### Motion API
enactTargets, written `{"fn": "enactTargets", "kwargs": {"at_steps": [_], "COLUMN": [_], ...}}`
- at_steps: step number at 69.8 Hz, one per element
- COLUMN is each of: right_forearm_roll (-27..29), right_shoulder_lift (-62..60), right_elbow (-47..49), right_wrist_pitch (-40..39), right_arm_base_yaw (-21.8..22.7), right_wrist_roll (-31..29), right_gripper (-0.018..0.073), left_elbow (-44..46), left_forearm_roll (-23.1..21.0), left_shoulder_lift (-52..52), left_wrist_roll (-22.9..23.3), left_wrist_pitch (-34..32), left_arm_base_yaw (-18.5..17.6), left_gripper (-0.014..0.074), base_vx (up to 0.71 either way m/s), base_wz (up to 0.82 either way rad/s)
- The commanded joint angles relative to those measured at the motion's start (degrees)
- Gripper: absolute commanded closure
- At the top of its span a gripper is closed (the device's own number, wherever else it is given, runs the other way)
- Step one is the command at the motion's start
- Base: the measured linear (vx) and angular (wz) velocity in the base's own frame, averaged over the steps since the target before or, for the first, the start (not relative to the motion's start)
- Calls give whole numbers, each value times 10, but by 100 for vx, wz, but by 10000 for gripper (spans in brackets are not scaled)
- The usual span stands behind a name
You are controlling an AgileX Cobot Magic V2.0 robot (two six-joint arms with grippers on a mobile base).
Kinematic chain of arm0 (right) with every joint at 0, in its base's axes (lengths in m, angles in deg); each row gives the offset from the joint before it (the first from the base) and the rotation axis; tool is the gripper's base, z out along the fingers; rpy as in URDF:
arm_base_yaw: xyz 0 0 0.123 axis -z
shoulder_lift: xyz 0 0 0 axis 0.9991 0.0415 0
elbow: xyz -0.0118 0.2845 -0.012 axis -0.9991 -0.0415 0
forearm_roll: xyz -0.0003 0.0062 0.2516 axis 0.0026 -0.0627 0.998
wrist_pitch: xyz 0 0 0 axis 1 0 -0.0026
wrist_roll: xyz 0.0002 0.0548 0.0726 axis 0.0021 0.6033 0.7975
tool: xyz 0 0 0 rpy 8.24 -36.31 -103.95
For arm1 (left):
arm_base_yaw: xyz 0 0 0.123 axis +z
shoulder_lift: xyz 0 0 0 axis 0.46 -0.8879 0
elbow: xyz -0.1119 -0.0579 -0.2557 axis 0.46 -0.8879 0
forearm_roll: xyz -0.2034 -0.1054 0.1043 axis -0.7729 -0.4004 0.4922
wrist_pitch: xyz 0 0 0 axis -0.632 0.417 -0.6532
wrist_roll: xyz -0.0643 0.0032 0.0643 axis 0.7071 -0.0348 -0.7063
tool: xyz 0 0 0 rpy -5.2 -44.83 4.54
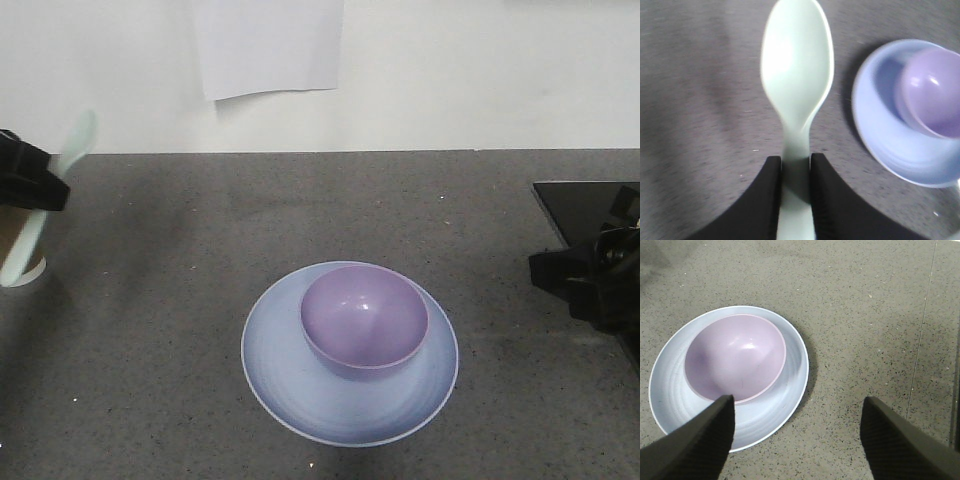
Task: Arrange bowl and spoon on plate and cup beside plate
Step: 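Swing the left gripper with the spoon over the bowl and lower it in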
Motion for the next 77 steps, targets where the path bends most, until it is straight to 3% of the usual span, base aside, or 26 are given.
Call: {"fn": "enactTargets", "kwargs": {"at_steps": [1, 12, 21, 28, 40, 55, 77], "right_forearm_roll": [-3, -2, -1, -1, -1, -1, -1], "right_shoulder_lift": [-5, -5, -5, -5, -5, -5, -5], "right_elbow": [15, 15, 15, 15, 15, 15, 15], "right_wrist_pitch": [-40, -44, -44, -44, -44, -44, -44], "right_arm_base_yaw": [2, 2, 2, 2, 2, 2, 2], "right_wrist_roll": [0, 0, 0, 0, 0, 0, 0], "right_gripper": [53, 53, 53, 53, 53, 53, 53], "left_elbow": [18, 41, 86, 124, 171, 188, 188], "left_forearm_roll": [-16, -14, 19, 49, 59, 76, 75], "left_shoulder_lift": [14, -13, -57, -101, -178, -248, -276], "left_wrist_roll": [-1, 0, 11, 21, 18, 18, 19], "left_wrist_pitch": [-20, -15, -6, 2, 2, 2, 2], "left_arm_base_yaw": [-59, -152, -218, -259, -311, -343, -344], "left_gripper": [604, 604, 604, 604, 604, 604, 591], "base_vx": [0, 0, 0, 0, 0, 0, 0], "base_wz": [0, 0, 0, 0, 0, 0, 0]}}
